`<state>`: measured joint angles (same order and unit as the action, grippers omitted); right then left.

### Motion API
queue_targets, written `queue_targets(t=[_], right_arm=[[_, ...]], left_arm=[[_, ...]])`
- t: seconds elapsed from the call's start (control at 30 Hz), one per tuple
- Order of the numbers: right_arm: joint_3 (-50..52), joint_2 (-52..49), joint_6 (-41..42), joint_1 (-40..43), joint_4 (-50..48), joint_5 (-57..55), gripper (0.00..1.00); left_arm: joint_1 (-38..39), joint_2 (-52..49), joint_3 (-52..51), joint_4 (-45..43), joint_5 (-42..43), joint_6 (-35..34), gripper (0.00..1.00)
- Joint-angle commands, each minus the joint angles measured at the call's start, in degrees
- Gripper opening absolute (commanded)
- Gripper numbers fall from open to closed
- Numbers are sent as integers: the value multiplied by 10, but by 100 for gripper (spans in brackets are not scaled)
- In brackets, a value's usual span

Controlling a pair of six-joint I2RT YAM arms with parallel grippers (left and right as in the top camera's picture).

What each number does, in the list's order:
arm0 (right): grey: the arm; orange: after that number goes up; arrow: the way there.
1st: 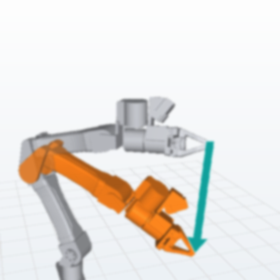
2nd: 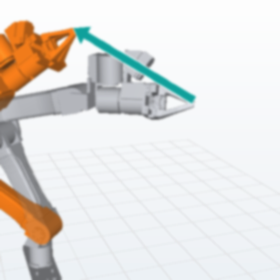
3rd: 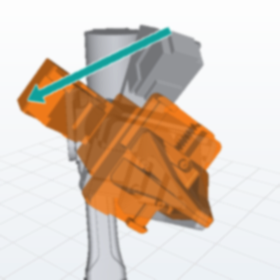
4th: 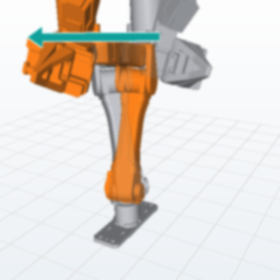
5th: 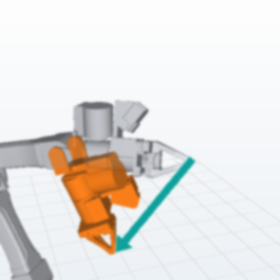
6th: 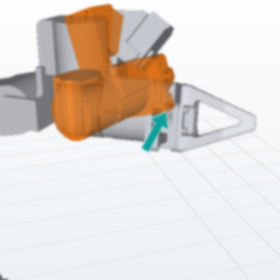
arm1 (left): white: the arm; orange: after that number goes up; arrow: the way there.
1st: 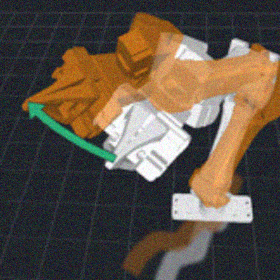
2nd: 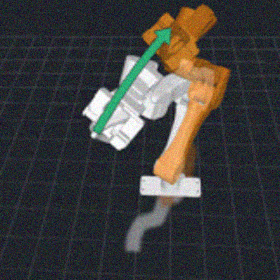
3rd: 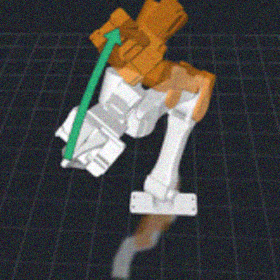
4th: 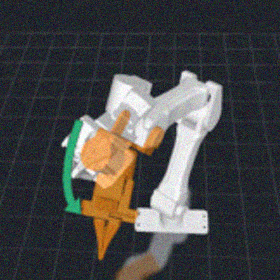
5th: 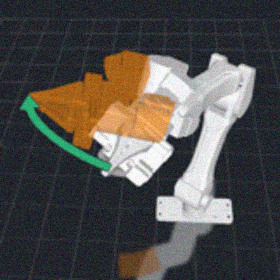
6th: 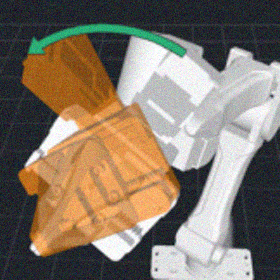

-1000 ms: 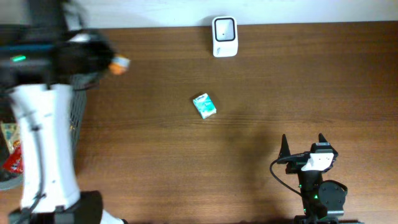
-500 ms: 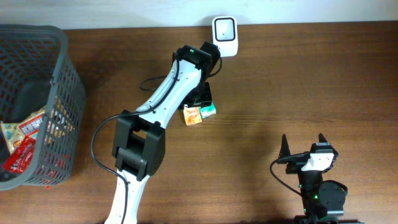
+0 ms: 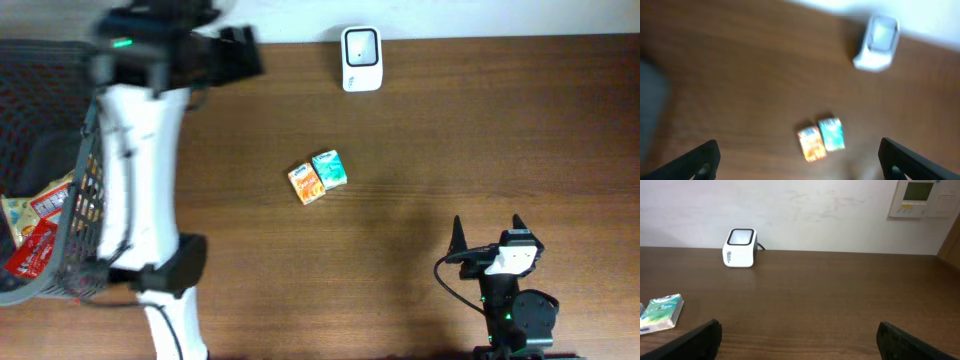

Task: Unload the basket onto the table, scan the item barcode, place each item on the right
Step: 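Place the orange tissue pack beside the green pack with the left gripper, then grasp the yellow snack bag in the basket with the left gripper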

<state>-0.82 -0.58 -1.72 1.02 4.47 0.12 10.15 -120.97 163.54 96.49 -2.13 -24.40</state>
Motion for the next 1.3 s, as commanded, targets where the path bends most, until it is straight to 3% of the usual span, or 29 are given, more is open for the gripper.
queue_targets(t=[0.0,0.13,0.3,0.37,0.5,0.77,0.87,0.93,1.03,1.13,1.17,1.2,1.23,1.27], right_arm=[[5,4,0,-3,1,3,98],[5,4,0,-3,1,3,98],[5,4,0,-3,1,3,98],[5,4,0,-3,1,3,98],[5,4,0,-3,1,3,98],[5,4,0,-3,1,3,98],[5,4,0,-3,1,3,98],[5,4,0,-3,1,3,98],[5,4,0,-3,1,3,98],[5,4,0,-3,1,3,98],[5,4,0,-3,1,3,98],[5,4,0,-3,1,3,98],[5,4,0,-3,1,3,98],[5,4,0,-3,1,3,98]], left_arm=[[-116,71,11,2,-33,22,99],[-310,78,-14,2,30,-37,99],[-443,74,-149,-11,28,-197,99],[-479,74,-236,-53,28,-229,99],[-496,74,-411,-159,28,-229,99],[-495,74,-637,-372,24,-229,97],[-489,74,-720,-474,23,-229,88],[-484,74,-769,-530,23,-229,87],[-480,74,-816,-574,5,-229,76],[-480,74,-837,-583,-48,-229,77],[-480,74,-840,-582,-64,-229,72],[-480,74,-841,-581,-69,-229,60],[-480,74,-841,-580,-69,-229,34],[-480,74,-841,-579,-67,-228,24]])
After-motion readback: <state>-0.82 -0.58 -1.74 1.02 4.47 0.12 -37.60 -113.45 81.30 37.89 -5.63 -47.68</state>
